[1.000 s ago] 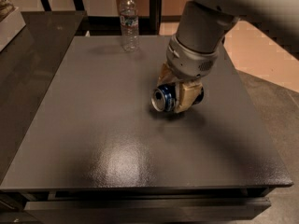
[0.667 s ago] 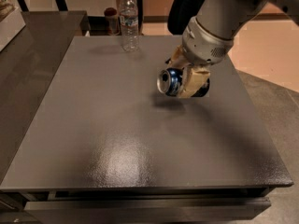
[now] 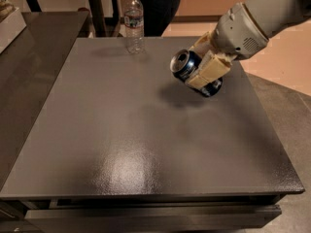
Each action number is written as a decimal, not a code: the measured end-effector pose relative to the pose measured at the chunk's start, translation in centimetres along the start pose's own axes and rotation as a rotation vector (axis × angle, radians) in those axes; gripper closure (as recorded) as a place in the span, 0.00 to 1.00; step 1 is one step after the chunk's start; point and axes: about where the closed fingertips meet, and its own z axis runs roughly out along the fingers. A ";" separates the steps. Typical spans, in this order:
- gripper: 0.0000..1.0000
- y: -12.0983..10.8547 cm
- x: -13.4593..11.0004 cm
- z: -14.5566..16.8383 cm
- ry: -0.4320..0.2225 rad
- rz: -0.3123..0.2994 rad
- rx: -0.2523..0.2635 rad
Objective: Place pepsi can upright
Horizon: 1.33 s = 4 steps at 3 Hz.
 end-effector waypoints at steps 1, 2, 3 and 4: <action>1.00 -0.4 0.0 -0.9 -0.137 0.100 0.031; 1.00 -0.3 0.5 -1.6 -0.266 0.190 0.062; 1.00 0.0 1.0 -1.9 -0.394 0.252 0.092; 1.00 0.8 1.2 -1.8 -0.513 0.282 0.103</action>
Offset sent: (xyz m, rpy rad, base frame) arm 0.0023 -0.0329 0.0124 0.4688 0.1047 -0.2455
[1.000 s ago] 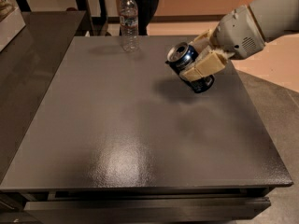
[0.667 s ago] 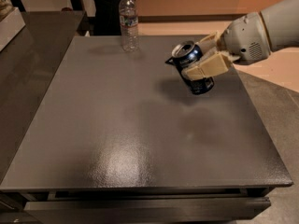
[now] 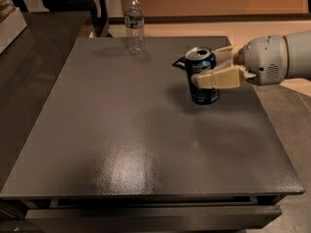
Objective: Place pepsi can upright
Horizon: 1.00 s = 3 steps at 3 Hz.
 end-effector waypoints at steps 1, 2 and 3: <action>1.00 0.8 0.4 0.1 -0.092 0.009 -0.009; 1.00 1.5 1.2 0.4 -0.160 0.002 -0.017; 1.00 2.1 2.2 0.9 -0.196 -0.002 -0.023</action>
Offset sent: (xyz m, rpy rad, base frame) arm -0.0238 0.0006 -0.0244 0.2386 -0.0625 0.0131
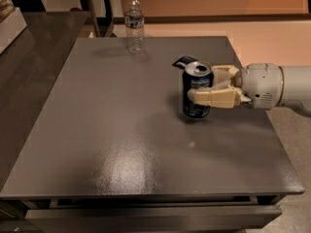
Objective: Place pepsi can upright
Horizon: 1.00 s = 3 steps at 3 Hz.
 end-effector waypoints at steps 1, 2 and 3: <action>1.00 0.4 1.0 0.3 -0.013 -0.005 -0.005; 0.84 0.6 1.7 0.4 -0.023 -0.015 -0.005; 0.61 0.8 2.1 0.5 -0.029 -0.021 -0.002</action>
Offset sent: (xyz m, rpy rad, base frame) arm -0.0084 -0.0015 -0.0276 0.0282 -0.0323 -0.0030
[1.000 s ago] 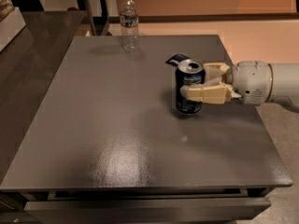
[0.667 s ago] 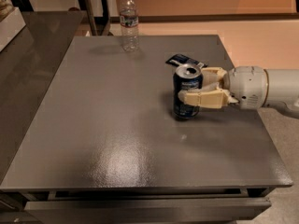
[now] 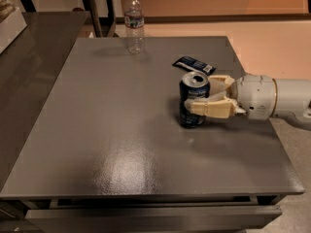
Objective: Place pepsi can upright
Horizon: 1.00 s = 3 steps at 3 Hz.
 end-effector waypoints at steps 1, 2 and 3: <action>0.37 0.3 0.4 0.1 -0.008 -0.008 0.033; 0.15 0.3 0.8 0.3 -0.012 -0.004 0.055; 0.00 0.4 0.7 0.5 -0.011 -0.006 0.051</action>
Offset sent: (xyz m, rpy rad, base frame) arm -0.0031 -0.0017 -0.0162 0.0160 -0.0111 -0.0926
